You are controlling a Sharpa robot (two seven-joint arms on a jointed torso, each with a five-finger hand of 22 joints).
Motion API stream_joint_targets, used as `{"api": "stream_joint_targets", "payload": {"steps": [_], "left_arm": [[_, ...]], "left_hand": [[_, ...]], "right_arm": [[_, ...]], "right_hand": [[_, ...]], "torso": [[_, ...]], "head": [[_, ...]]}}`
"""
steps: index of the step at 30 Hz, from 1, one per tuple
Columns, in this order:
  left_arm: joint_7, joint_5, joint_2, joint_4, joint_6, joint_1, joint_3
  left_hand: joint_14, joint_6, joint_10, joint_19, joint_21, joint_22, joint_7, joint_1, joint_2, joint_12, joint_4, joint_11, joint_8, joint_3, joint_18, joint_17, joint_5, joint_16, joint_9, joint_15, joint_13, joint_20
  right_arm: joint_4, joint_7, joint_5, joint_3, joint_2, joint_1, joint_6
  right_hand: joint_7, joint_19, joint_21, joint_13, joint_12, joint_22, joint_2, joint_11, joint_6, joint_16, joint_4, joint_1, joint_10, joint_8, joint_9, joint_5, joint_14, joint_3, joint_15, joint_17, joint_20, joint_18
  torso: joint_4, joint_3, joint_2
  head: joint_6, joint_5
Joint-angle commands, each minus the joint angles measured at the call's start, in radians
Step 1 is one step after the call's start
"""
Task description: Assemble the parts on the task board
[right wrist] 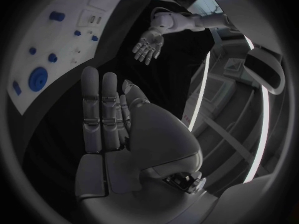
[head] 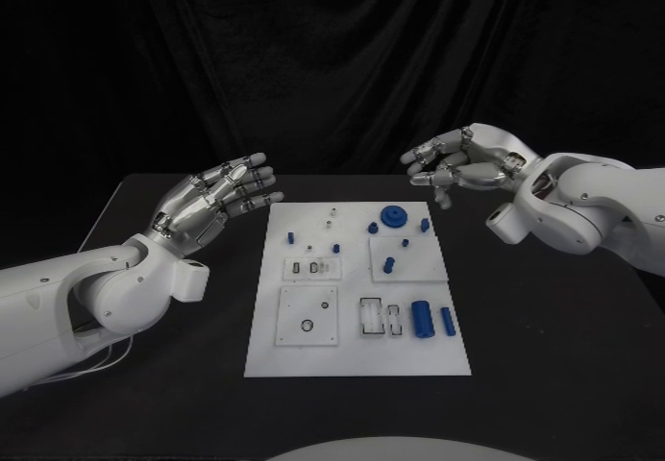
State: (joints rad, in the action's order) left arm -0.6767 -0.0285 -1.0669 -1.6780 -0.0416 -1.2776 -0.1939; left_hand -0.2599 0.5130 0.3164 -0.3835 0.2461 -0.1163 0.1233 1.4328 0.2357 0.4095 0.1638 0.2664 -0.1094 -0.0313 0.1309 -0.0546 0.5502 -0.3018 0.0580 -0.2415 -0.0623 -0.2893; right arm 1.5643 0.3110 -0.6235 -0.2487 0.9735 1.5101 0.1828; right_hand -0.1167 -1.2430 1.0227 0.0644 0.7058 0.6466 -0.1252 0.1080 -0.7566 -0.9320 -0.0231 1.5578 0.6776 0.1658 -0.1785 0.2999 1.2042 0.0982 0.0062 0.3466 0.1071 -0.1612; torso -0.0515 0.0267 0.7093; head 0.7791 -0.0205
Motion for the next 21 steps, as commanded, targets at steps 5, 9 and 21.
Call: {"api": "stream_joint_targets", "payload": {"steps": [5,9,21], "left_arm": [[-0.246,-0.027,-0.015,-0.026,0.000,-0.007,0.000],[-0.248,-0.029,-0.017,-0.031,0.000,-0.008,0.000],[-0.247,-0.031,-0.011,-0.016,-0.008,-0.008,0.000]], "left_hand": [[-0.024,0.029,0.026,-0.010,0.009,0.000,0.005,-0.019,-0.017,0.020,-0.006,0.010,-0.008,-0.036,-0.027,-0.003,0.010,-0.030,0.003,-0.017,-0.003,-0.003],[-0.029,0.033,0.031,-0.016,0.012,-0.001,0.004,-0.024,-0.021,0.022,-0.008,0.009,-0.008,-0.044,-0.028,-0.004,0.014,-0.036,0.003,-0.017,-0.003,-0.002],[-0.029,0.031,0.031,-0.017,0.013,0.000,0.005,-0.026,-0.022,0.022,-0.009,0.010,-0.007,-0.050,-0.029,-0.003,0.018,-0.036,0.003,-0.017,-0.003,-0.002]], "right_arm": [[-0.027,-0.235,-0.623,0.001,-0.067,0.029,0.155],[-0.033,-0.295,-0.811,0.001,-0.095,0.037,0.172],[-0.050,-0.418,-1.167,0.001,-0.152,0.041,0.135]], "right_hand": [[-0.019,-0.158,0.337,-0.004,-0.131,0.480,0.067,-0.016,-0.106,-0.283,-0.072,0.004,0.164,-0.017,0.000,-0.009,0.171,-0.085,0.002,0.381,0.005,0.075],[0.011,-0.178,0.385,-0.002,-0.227,0.558,0.125,-0.030,-0.130,-0.430,-0.121,-0.014,0.227,-0.042,0.005,-0.046,0.267,-0.134,-0.019,0.691,-0.014,0.086],[0.034,-0.183,0.399,0.001,-0.312,0.586,0.180,-0.027,-0.120,-0.445,-0.151,-0.036,0.226,-0.076,0.012,-0.068,0.278,-0.173,-0.036,0.737,-0.029,0.090]], "torso": [[-0.0262,0.0180,0.046],[-0.0321,0.0254,0.060],[-0.0521,0.0297,0.096]], "head": [[-0.020,-0.018],[-0.032,-0.028],[-0.053,-0.059]]}}
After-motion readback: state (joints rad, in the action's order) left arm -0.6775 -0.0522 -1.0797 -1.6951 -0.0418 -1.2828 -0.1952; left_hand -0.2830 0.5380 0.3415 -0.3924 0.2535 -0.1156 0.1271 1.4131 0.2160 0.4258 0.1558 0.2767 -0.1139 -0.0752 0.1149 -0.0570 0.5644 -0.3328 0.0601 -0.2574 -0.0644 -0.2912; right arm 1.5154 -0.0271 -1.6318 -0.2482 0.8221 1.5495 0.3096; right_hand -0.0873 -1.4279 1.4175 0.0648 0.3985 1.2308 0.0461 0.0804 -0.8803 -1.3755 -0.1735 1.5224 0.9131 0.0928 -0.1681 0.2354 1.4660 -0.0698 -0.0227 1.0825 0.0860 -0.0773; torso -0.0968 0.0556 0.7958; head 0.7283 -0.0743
